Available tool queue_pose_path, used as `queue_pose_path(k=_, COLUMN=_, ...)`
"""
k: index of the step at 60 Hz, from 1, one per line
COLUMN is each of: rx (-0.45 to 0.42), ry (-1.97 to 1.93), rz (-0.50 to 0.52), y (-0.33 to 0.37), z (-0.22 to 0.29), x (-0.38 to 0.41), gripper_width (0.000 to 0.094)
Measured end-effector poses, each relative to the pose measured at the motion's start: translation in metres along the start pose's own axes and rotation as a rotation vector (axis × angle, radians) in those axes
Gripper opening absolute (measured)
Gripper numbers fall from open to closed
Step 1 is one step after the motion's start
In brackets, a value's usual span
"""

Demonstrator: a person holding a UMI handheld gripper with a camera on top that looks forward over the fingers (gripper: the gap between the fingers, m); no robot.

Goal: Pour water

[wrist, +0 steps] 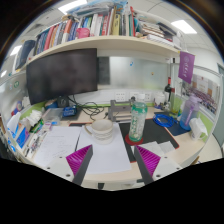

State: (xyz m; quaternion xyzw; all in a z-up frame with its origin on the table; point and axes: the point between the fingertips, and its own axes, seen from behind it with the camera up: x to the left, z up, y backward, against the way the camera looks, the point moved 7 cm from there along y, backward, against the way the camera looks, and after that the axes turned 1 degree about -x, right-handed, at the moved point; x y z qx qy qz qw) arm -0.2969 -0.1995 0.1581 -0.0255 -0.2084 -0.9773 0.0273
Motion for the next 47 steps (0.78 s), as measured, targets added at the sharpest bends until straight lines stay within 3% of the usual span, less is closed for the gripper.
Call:
queue_pose_path(k=24, rx=-0.13, ry=0.001, rz=0.014, y=0.067, z=0.086, x=0.08, gripper_width=0.0858)
queue_pose_path(k=47, rx=-0.145, ry=-0.002, rz=0.046, y=0.08, z=0.084, x=0.107, gripper_width=0.0852)
